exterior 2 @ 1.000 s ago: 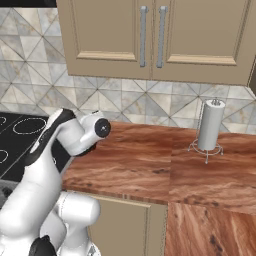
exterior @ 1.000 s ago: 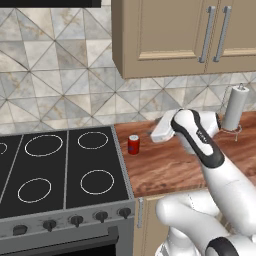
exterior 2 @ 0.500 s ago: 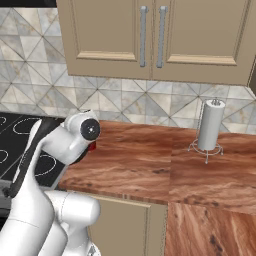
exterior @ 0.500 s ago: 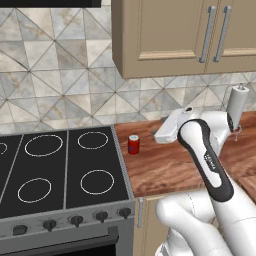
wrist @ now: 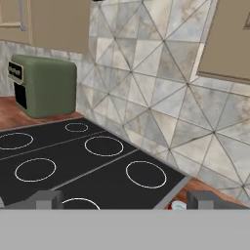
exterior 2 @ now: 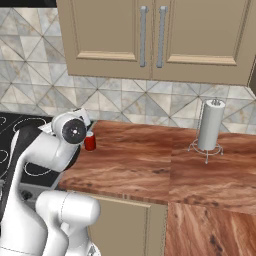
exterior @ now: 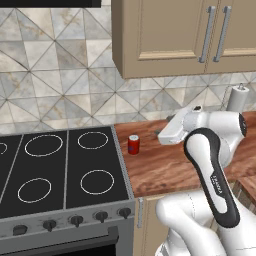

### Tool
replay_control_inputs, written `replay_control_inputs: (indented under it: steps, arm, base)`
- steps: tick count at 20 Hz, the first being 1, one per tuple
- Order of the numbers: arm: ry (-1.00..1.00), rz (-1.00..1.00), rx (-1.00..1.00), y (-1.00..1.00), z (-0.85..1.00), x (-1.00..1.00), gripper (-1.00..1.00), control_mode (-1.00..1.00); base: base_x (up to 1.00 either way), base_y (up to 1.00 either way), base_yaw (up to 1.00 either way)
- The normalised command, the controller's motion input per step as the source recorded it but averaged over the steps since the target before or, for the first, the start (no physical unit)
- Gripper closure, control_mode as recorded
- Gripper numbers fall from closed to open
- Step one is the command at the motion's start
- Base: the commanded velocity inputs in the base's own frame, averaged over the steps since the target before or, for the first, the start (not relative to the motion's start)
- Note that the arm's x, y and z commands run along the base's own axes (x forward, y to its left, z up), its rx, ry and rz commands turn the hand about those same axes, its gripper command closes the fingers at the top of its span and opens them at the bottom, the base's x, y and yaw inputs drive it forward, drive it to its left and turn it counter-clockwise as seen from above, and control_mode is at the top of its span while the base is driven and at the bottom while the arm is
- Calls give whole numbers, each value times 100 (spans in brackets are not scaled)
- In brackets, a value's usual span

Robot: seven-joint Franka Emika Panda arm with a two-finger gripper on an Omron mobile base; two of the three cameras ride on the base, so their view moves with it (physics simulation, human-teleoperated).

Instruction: Four empty soda cans are scattered around the kitchen. Gather all the cans and cluster them next to the stove for recycling.

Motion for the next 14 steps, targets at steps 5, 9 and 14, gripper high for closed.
replay_control_inputs:
  steps: [5,9,14]
  arm:
    - [0,-1,-1,0,32,-35,-100,-100]
    - [0,-2,-2,-1,26,-40,-100,-100]
    - [0,-2,-3,-5,19,-45,-100,-100]
  base:
    - [0,0,0]
    - [0,0,0]
    - [0,0,0]
